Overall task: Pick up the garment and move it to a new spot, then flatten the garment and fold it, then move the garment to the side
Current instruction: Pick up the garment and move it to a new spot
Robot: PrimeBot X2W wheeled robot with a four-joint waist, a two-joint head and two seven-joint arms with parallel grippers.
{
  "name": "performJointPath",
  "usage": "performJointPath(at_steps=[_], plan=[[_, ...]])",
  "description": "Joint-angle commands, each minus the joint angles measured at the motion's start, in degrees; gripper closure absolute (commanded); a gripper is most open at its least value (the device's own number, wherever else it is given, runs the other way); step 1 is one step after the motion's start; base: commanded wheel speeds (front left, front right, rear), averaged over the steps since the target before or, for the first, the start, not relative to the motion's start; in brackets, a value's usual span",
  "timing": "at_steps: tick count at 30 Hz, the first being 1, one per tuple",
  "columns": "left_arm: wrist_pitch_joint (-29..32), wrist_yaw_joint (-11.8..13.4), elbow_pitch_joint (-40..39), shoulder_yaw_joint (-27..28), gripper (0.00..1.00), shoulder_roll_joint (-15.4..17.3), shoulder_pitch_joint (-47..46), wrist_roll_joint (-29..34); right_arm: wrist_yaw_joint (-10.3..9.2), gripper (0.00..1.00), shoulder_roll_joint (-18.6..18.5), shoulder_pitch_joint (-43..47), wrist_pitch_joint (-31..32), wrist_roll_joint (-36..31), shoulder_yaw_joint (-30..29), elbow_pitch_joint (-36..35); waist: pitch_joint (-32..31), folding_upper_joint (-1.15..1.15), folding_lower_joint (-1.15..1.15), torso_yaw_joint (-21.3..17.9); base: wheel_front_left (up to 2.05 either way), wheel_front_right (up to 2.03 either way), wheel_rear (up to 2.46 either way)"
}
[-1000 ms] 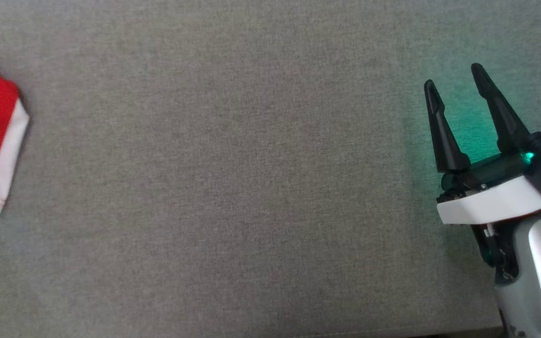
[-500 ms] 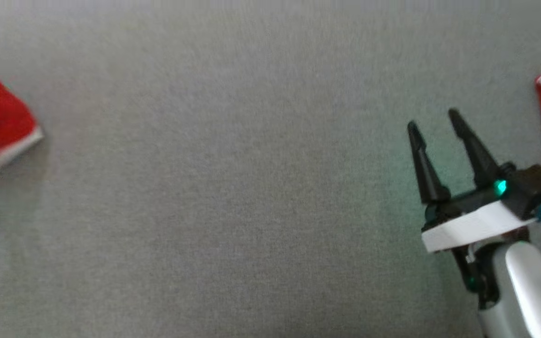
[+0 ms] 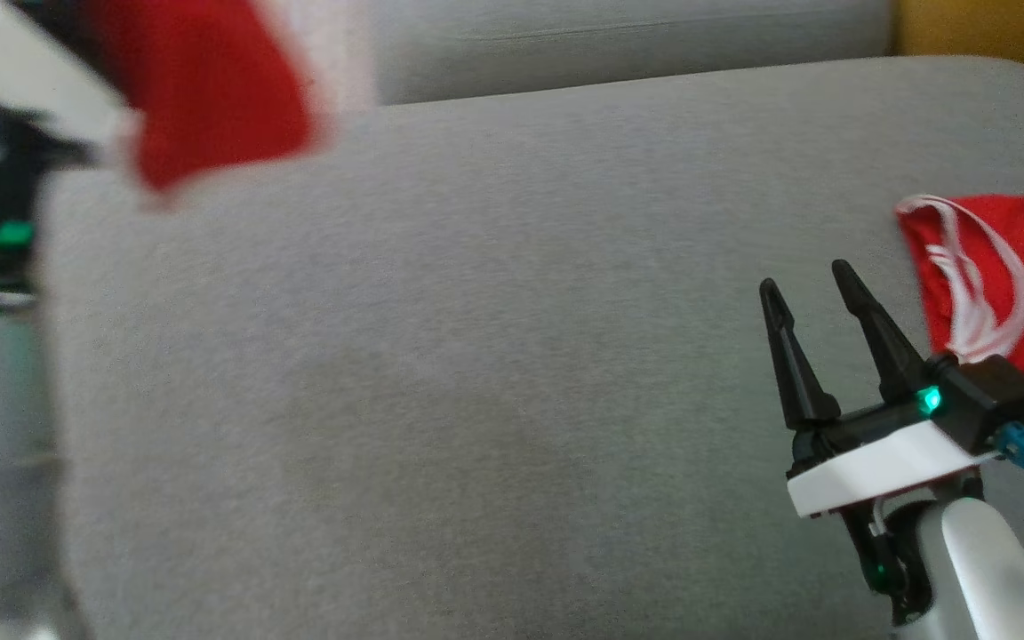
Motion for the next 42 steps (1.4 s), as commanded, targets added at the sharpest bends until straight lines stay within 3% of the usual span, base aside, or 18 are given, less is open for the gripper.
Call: performJointPath(at_steps=[1,9,20,22,26,31,36,42], plan=[[0.08,-0.07,-2.83,0.54,1.00,1.07,-1.94,0.17,0.39,0.00,-0.09,-1.10,0.11,0.27,0.72,-2.47,0.01,0.00,0.00,-2.11,0.00,0.00,0.00],[-1.27,-0.89,0.93,-8.67,1.00,-7.73,4.51,-0.30,0.39,0.00,0.46,-2.81,0.33,0.55,1.98,-2.89,2.30,0.00,0.00,-9.82,0.00,0.00,0.00],[-11.61,-1.77,20.16,-15.81,0.97,-11.26,12.54,5.53,0.39,0.00,1.46,-4.19,-1.19,1.16,3.27,-1.31,4.86,0.00,0.00,-16.10,0.00,0.00,0.00],[-13.52,-1.80,23.98,-17.61,0.00,-11.30,12.52,7.92,0.39,0.00,1.53,-4.32,-1.33,1.14,3.39,-0.99,4.86,0.00,0.00,-16.26,0.00,0.00,0.00],[-18.63,-2.03,28.12,-18.62,0.00,-11.76,12.02,9.69,0.39,0.00,1.48,-4.24,-1.39,0.90,2.84,-0.79,4.10,0.00,0.00,-14.96,0.00,0.00,0.00],[-27.61,-3.77,26.63,-16.88,0.00,-11.45,13.12,8.97,0.39,0.00,0.78,-3.34,-0.91,0.80,2.06,-0.88,1.94,0.00,0.00,-11.22,0.00,0.00,0.00],[-37.60,-4.59,22.44,-12.96,0.00,-7.60,18.22,8.62,0.39,0.00,0.17,-1.96,-0.19,1.06,1.54,-0.94,-0.83,0.00,0.00,-6.82,0.00,0.00,0.00],[-47.46,-3.17,17.53,-7.08,0.00,-3.54,27.95,8.13,0.39,0.00,0.02,0.42,0.94,1.48,1.20,-0.67,-3.90,0.00,0.00,-2.47,0.00,0.00,0.00]])
